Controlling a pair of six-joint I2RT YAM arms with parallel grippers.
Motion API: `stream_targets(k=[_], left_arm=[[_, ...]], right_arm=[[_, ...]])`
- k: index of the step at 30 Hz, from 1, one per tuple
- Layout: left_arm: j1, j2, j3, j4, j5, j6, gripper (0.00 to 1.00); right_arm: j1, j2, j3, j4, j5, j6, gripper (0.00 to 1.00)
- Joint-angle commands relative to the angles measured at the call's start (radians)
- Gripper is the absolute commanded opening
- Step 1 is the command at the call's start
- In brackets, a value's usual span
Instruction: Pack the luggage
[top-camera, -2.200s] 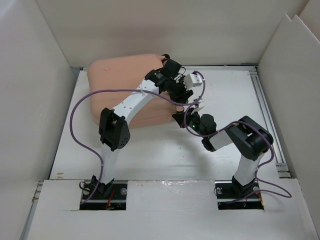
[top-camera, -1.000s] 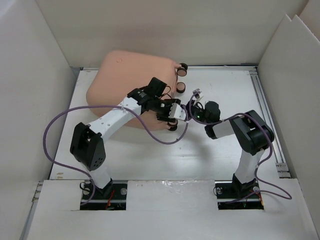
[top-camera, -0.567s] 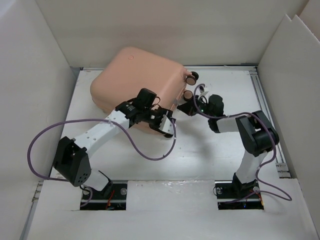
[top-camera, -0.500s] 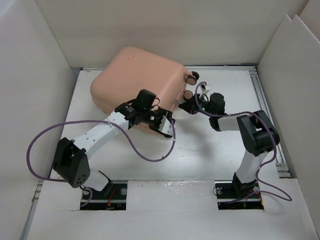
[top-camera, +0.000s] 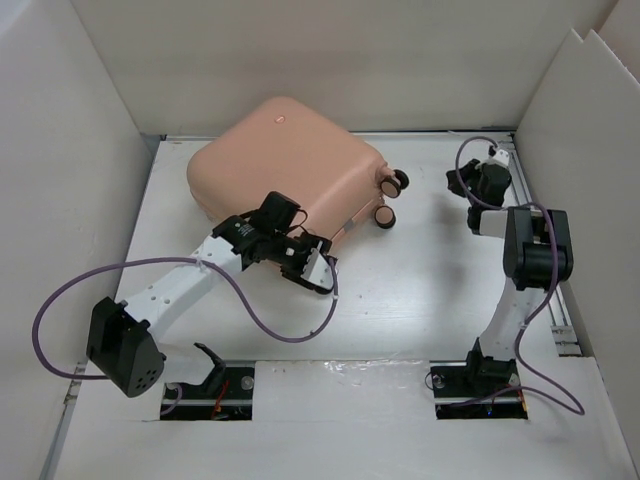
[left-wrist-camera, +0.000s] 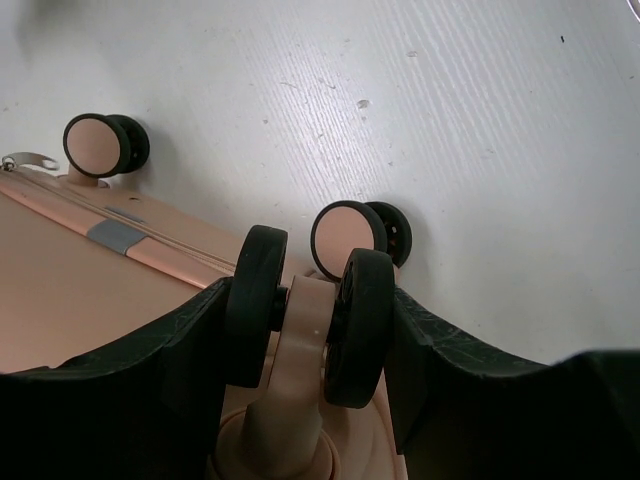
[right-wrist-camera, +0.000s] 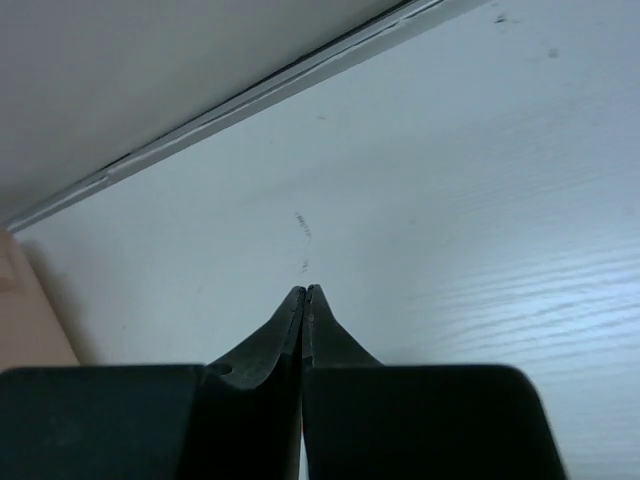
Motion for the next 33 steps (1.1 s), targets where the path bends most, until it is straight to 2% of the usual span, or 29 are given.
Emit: stream_targets(k=[1,3,4,5,7,8,9,10,11,14,15,16,17,19,20,24,28,29,33], left_arm=[[0.013,0.042,-0.089,-0.451,-0.006,-0.174,0.00],[0.022,0.022,-0.089,-0.425,-0.026,-0.203,0.02],[0.022,0.005,-0.089,-0.407,-0.036,-0.225,0.34],[0.022,-0.004,-0.089,-0.386,-0.052,-0.251,0.50],[0.033,-0.042,-0.045,-0.300,-0.102,-0.367,0.66],[0.045,-0.061,-0.026,-0.268,-0.103,-0.407,0.78],[0.057,-0.109,-0.007,-0.228,-0.119,-0.458,0.80],[0.082,-0.139,0.013,-0.116,-0.160,-0.523,0.80],[0.092,-0.169,0.047,-0.053,-0.191,-0.670,0.81],[0.157,-0.252,0.104,0.159,-0.369,-0.882,0.81],[0.187,-0.252,0.119,0.182,-0.404,-1.008,0.77],[0.229,-0.243,0.138,0.182,-0.424,-1.056,0.65],[0.341,-0.228,0.155,0.153,-0.425,-1.099,0.58],[0.477,-0.181,0.179,0.091,-0.386,-1.188,0.48],[0.619,-0.121,0.191,0.022,-0.341,-1.205,0.45],[0.815,-0.012,0.138,-0.048,-0.326,-1.242,0.43],[0.826,0.019,0.005,0.099,-0.369,-1.251,0.46],[0.826,0.034,-0.009,0.130,-0.369,-1.251,0.48],[0.826,0.164,0.007,0.245,-0.353,-1.239,0.52]], right_arm=[[0.047,0.027,0.065,0.110,-0.143,-0.093,0.00],[0.064,0.038,0.065,0.174,-0.206,-0.136,0.00],[0.073,0.038,0.081,0.183,-0.254,-0.148,0.00],[0.095,0.038,0.099,0.162,-0.273,-0.160,0.00],[0.124,0.038,0.176,0.101,-0.286,-0.234,0.00],[0.156,0.038,0.200,0.043,-0.286,-0.262,0.00],[0.172,0.038,0.240,0.027,-0.277,-0.309,0.00],[0.185,0.038,0.258,0.015,-0.276,-0.322,0.00],[0.198,0.038,0.275,0.014,-0.267,-0.322,0.01],[0.221,0.110,0.372,-0.025,-0.357,-0.307,0.08],[0.233,0.133,0.396,-0.045,-0.381,-0.296,0.11],[0.248,0.171,0.436,-0.056,-0.396,-0.283,0.15],[0.257,0.185,0.449,-0.056,-0.396,-0.270,0.17],[0.293,0.194,0.458,-0.067,-0.396,-0.270,0.18],[0.316,0.206,0.458,-0.067,-0.382,-0.270,0.18],[0.356,0.226,0.469,-0.067,-0.396,-0.270,0.18],[0.394,0.199,0.417,-0.067,-0.424,-0.270,0.16],[0.394,0.181,0.386,-0.024,-0.433,-0.270,0.14],[0.403,0.063,0.115,0.147,-0.412,-0.211,0.12]])
